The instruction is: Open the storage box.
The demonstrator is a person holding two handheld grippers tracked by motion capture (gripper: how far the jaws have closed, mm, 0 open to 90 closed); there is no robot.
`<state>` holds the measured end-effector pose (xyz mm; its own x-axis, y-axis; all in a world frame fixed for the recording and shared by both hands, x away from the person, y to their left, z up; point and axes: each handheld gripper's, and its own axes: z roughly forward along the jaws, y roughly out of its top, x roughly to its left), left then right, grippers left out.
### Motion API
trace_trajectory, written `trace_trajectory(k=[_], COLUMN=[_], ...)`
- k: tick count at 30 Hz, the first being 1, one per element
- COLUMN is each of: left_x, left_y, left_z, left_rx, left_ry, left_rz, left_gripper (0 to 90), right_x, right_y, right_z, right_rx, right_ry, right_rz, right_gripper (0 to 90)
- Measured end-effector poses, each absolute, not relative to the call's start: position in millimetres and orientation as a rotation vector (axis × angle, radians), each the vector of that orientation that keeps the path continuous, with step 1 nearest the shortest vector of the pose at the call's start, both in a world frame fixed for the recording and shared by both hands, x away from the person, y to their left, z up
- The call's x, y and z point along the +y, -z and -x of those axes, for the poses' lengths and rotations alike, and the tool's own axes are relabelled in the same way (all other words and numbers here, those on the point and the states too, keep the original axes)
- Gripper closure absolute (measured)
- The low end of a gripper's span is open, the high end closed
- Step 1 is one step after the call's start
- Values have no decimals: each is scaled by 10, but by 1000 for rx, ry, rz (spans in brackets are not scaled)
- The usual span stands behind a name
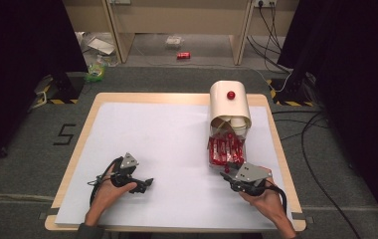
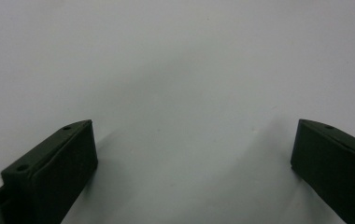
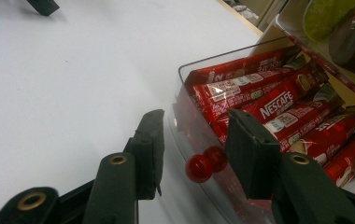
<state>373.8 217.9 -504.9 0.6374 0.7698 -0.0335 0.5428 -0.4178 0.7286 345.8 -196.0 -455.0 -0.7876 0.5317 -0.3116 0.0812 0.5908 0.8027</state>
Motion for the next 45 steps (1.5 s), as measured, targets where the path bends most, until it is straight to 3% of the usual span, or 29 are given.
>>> trace_trajectory(k=[45], left_x=[2179], left_y=[5049], left_z=[-3738], left_rx=[1019], left_ry=[-399], left_rz=[-2128], left_gripper=[0], right_x=[-1926], right_y=[4607], right_z=[-3249], right_rx=[2367], right_ry=[-1102], right_rz=[-454], right_gripper=[570])
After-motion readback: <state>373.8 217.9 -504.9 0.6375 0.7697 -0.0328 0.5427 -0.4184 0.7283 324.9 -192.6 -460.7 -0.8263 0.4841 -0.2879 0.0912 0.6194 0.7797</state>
